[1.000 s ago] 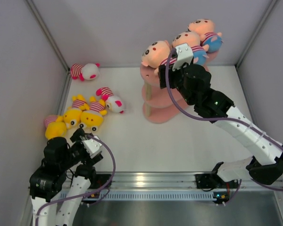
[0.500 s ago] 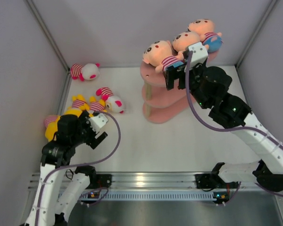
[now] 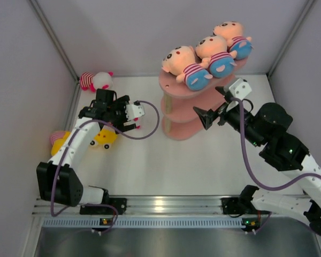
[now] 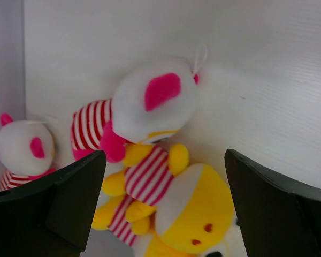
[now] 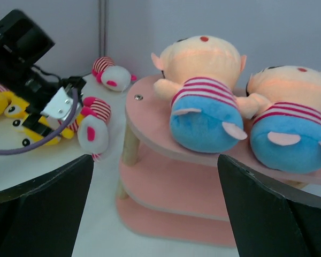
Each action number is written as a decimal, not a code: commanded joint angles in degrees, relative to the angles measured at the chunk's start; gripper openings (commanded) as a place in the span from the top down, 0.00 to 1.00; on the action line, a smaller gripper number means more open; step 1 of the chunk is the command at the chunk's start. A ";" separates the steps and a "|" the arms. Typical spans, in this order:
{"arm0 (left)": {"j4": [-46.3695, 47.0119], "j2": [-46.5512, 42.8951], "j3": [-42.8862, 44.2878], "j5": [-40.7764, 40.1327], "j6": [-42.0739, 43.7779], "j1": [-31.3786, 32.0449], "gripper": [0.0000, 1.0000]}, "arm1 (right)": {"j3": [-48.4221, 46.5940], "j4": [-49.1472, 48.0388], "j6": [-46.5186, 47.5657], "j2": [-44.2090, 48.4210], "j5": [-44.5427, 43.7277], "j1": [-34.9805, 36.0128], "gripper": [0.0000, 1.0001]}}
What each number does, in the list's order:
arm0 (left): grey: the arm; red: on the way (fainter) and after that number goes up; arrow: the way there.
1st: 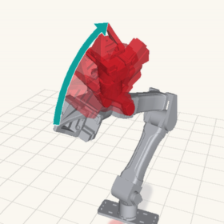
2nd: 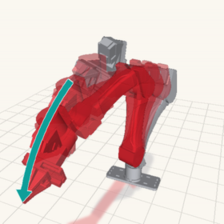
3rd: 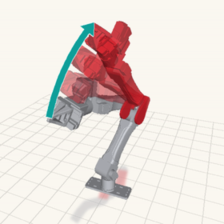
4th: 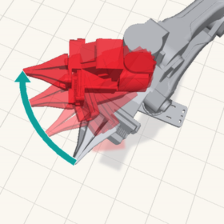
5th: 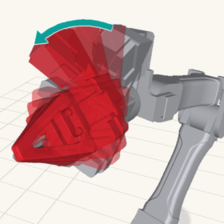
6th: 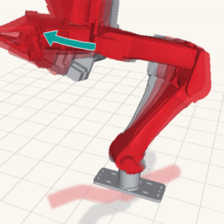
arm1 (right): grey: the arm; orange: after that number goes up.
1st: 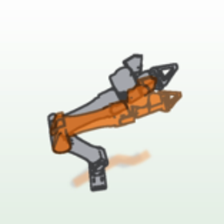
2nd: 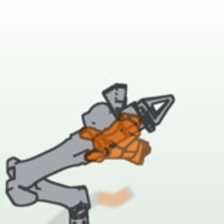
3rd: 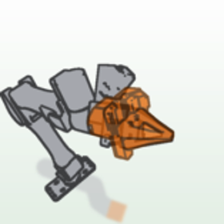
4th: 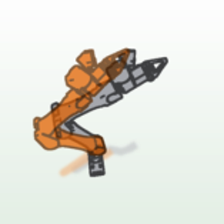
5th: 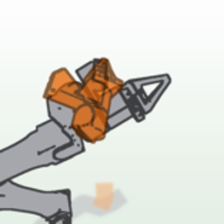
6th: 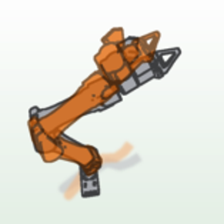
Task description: Place and organize the stuffed toys onto the shelf
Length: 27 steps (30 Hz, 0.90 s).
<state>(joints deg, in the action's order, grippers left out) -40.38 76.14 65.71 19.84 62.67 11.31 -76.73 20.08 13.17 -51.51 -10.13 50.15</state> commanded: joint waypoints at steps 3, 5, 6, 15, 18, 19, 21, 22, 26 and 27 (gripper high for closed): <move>7.07 10.86 7.58 0.12 13.08 0.20 0.02 | 6.32 -3.02 1.95 4.48 4.06 0.47 0.01; 6.98 14.99 8.55 -1.55 15.45 0.20 0.02 | 7.20 -2.68 1.77 5.97 4.33 0.39 0.01; 6.98 16.05 8.47 -1.73 15.89 0.20 0.02 | 7.64 -2.41 1.69 6.50 4.68 0.47 0.01; 6.98 22.30 5.04 0.90 12.13 0.64 0.43 | 9.66 -0.91 -0.25 9.14 4.33 0.47 0.01; 7.16 20.64 3.90 3.09 9.58 0.64 1.00 | 10.11 -0.83 -1.21 9.05 4.68 0.47 0.01; 7.51 18.89 3.55 3.54 6.09 0.73 1.00 | 10.19 -0.91 -1.48 9.05 4.68 0.47 0.01; 7.68 16.77 3.37 4.51 2.64 0.73 1.00 | 10.55 -1.18 -2.35 9.14 5.21 0.47 0.01; 8.29 14.06 3.28 4.51 -2.16 0.73 1.00 | 10.72 -1.27 -2.62 9.14 5.21 0.47 0.01; 11.55 6.06 2.84 0.22 -19.31 0.73 1.00 | 10.37 -1.36 -3.68 8.27 4.24 0.47 0.02; 11.73 4.65 3.28 -1.71 -23.43 0.73 1.00 | 9.59 -1.18 -3.76 7.92 4.59 0.47 0.02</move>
<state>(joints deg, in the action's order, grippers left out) -32.99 88.47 68.12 20.25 55.46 11.94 -65.63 20.80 10.90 -43.03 -5.91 50.15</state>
